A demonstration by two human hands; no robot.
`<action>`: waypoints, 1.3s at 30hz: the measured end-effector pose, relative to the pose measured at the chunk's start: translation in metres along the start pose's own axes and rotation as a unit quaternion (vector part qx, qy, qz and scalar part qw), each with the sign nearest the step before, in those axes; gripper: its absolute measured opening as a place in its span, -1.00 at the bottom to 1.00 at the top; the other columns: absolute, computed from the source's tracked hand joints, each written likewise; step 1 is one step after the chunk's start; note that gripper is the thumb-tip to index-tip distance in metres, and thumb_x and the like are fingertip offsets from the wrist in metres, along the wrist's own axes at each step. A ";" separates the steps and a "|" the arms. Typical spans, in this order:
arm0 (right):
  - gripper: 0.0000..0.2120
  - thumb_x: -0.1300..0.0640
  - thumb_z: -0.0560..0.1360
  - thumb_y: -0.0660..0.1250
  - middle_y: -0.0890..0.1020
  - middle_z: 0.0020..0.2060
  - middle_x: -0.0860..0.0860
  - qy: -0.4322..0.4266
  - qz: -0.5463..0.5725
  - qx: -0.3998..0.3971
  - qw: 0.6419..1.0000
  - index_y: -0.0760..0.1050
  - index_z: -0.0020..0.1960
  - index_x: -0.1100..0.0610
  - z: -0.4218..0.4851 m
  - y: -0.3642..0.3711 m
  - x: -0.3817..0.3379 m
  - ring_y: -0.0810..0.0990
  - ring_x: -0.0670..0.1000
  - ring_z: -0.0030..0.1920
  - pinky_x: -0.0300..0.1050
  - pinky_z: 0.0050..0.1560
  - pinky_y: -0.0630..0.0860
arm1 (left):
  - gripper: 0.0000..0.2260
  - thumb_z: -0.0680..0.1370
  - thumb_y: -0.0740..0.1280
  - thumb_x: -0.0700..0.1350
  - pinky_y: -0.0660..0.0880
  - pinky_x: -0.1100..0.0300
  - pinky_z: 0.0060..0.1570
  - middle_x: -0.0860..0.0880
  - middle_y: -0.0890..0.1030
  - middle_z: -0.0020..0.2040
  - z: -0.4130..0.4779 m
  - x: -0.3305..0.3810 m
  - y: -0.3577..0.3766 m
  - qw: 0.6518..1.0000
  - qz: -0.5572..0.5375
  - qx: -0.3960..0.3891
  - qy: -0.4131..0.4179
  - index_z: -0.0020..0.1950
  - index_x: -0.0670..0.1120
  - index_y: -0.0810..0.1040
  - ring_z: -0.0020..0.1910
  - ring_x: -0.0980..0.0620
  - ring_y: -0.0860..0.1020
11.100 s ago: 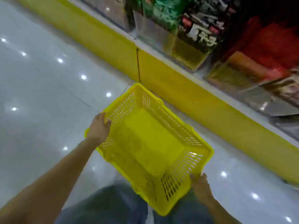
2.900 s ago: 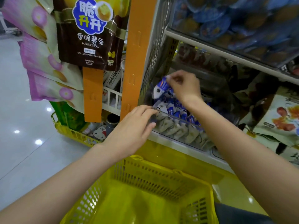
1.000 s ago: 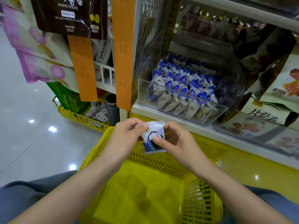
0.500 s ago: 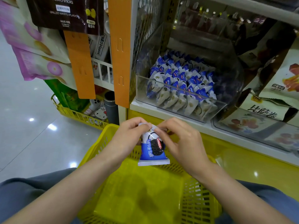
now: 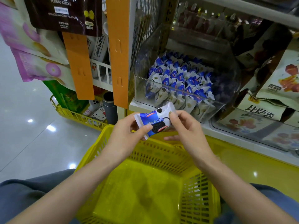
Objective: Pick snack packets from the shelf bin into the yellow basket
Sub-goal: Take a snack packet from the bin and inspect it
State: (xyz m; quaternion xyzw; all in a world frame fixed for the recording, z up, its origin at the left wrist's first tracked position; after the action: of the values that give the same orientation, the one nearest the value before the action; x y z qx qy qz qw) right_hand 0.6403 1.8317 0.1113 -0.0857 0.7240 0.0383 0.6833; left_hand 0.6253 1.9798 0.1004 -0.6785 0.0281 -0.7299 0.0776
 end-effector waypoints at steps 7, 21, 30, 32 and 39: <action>-0.78 0.33 0.45 0.35 0.57 -0.06 -0.08 -0.274 -0.232 0.012 0.933 0.54 -0.02 0.04 -0.020 0.009 -0.036 0.56 -0.15 0.01 -0.25 -0.02 0.54 | -0.55 0.61 -0.03 0.12 0.54 0.19 -0.42 -0.17 0.60 -0.15 -0.011 -0.034 0.024 0.939 -0.232 -0.059 -0.246 0.06 -0.17 0.51 -0.27 -0.05 0.59; -0.53 0.16 0.34 0.41 0.62 0.12 0.00 0.075 0.026 -0.104 0.991 0.45 0.23 0.14 -0.011 0.028 0.023 0.64 -0.07 0.00 -0.23 -0.01 0.58 | -0.79 0.58 0.19 -0.03 0.55 0.17 -0.08 -0.06 0.69 -0.07 -0.007 -0.018 0.012 0.971 -0.190 -0.042 -0.143 0.03 -0.06 0.59 -0.09 0.04 0.65; -0.84 0.11 0.41 0.39 0.70 -0.19 0.06 0.095 0.004 -0.015 0.995 0.60 -0.03 0.13 -0.001 -0.002 0.020 0.65 -0.04 -0.19 -0.22 -0.20 0.57 | -0.59 0.47 0.39 -0.18 0.36 0.39 0.11 0.14 0.44 0.22 -0.010 0.030 -0.001 0.974 0.177 -0.001 0.143 0.28 0.08 0.45 0.16 0.25 0.42; -0.83 0.09 0.41 0.39 0.70 -0.25 0.03 0.107 0.006 -0.014 0.994 0.60 -0.05 0.14 -0.003 -0.002 0.021 0.65 -0.06 -0.26 -0.26 -0.31 0.57 | -0.65 0.49 0.36 -0.18 0.33 0.31 0.23 0.14 0.49 0.21 -0.014 0.032 0.009 0.961 0.211 -0.043 0.174 0.25 0.05 0.50 0.23 0.23 0.41; -0.66 0.12 0.48 0.30 0.65 0.04 0.20 0.136 0.064 -0.051 0.987 0.48 0.20 0.26 -0.005 0.009 0.024 0.61 0.11 0.01 -0.05 0.09 0.49 | -0.85 0.50 0.35 -0.06 0.46 0.22 -0.17 0.21 0.42 -0.10 -0.013 0.025 0.002 0.948 0.276 -0.018 0.157 0.04 0.04 0.47 -0.14 0.24 0.44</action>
State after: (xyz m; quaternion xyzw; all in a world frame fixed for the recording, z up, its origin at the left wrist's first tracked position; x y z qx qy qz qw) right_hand 0.6325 1.8379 0.0868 -0.0786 0.8115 0.1066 0.5692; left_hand 0.6106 1.9731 0.1234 -0.5219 0.2394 -0.7768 0.2584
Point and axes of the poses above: each hand's wrist, its own z-axis towards the middle knuckle, its own y-axis out of the palm, x = y × z, the point moved 9 cm from there along z, towards the middle knuckle
